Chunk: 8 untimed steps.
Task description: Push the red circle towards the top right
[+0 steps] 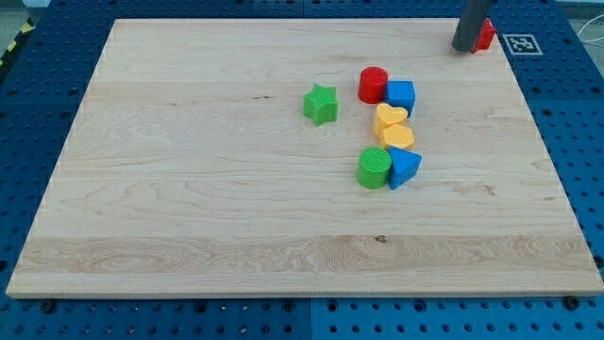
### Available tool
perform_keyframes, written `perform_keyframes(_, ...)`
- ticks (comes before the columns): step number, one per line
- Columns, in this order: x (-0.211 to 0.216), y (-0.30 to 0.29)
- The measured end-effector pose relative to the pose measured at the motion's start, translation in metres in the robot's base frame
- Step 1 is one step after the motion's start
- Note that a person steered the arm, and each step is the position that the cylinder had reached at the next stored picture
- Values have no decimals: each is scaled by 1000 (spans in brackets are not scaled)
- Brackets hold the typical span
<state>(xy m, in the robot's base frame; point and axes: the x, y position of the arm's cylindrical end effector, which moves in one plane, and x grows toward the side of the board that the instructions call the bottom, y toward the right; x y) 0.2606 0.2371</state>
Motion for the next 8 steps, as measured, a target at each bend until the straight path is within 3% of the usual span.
perform_keyframes(1, 0, -14)
perform_keyframes(4, 20, -153)
perform_keyframes(8, 82, -185)
